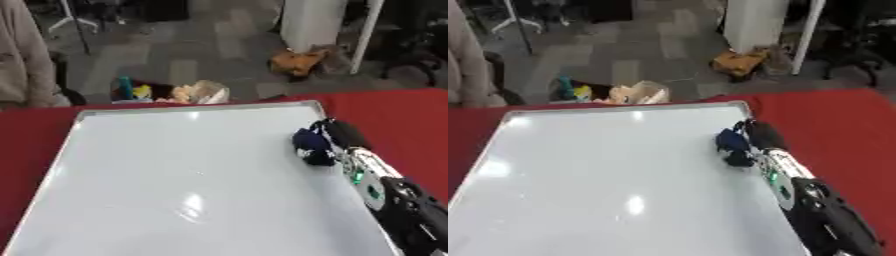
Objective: Wipe the whiteboard clean with a brush.
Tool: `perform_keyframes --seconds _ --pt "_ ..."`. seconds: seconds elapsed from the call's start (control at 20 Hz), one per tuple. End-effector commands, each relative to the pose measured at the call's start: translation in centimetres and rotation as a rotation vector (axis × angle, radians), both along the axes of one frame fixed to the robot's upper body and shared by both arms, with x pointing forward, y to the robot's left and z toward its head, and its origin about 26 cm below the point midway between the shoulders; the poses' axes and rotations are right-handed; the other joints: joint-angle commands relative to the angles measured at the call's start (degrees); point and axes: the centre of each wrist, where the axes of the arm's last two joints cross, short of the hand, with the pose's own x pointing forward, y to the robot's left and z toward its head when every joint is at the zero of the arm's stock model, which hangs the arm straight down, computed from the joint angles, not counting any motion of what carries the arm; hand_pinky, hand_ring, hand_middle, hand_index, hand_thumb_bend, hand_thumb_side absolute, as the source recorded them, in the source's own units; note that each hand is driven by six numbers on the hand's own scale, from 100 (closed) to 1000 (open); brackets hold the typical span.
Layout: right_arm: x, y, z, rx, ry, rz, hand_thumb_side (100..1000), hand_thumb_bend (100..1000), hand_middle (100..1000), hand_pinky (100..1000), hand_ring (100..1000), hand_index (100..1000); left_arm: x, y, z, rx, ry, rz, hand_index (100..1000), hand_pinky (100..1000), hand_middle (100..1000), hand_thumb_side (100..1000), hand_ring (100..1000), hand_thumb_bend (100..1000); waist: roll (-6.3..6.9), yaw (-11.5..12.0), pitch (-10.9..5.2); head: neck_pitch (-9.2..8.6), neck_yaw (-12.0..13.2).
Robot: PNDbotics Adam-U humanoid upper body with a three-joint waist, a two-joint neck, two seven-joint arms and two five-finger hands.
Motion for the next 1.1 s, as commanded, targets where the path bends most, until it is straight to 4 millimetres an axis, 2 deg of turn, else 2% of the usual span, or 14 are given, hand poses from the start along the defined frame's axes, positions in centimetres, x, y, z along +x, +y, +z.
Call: perform_keyframes --seconds 0.05,0.6,0.65,0.7,0.85,0.95,1.0,1.1 --pt "-0.5 -1.6 -1.8 -0.002 0.081 -0.052 558 100 644 501 563 751 -0.1 0.3 0.8 0.008 -0.024 0.001 738 525 614 849 614 746 0.5 0.06 -0.2 -0.38 -0.04" --pt "0.7 2.7 -0.6 -0.026 0.075 0.113 560 100 641 497 560 751 -0.1 0.1 0.8 0.006 -0.022 -0.011 738 525 614 849 614 746 0.78 0.75 -0.22 -0.2 -0.73" --pt "0.7 3.1 -0.6 -0.029 0.076 0.128 620 160 640 496 559 751 -0.1 0.0 0.8 0.006 -0.022 -0.011 738 526 614 850 614 749 0.8 0.77 -0.21 -0.18 -0.77" --pt "0.8 3.4 -0.6 -0.031 0.077 0.144 560 100 640 496 559 751 -0.1 0.0 0.8 0.006 -0.022 -0.012 738 526 614 848 614 747 0.83 0.8 -0.21 -0.17 -0.81" --pt "0.8 4.4 -0.5 -0.038 0.078 0.182 561 100 639 495 558 751 0.0 0.0 0.8 0.006 -0.022 -0.013 738 526 613 848 614 747 0.89 0.85 -0.21 -0.15 -0.93" --pt "0.8 4.9 -0.5 -0.041 0.08 0.206 593 108 639 494 558 751 0.0 0.0 0.8 0.005 -0.022 -0.014 738 526 613 848 614 747 0.92 0.84 -0.23 -0.15 -0.95" --pt "0.8 5.2 -0.4 -0.042 0.081 0.216 561 100 639 494 558 751 0.0 0.0 0.8 0.005 -0.022 -0.014 738 526 613 848 614 747 0.93 0.83 -0.24 -0.15 -0.98" --pt "0.8 5.7 -0.4 -0.043 0.08 0.238 561 100 637 492 557 750 0.0 0.0 0.8 0.005 -0.023 -0.015 738 526 613 849 614 747 0.94 0.78 -0.27 -0.17 -1.04"
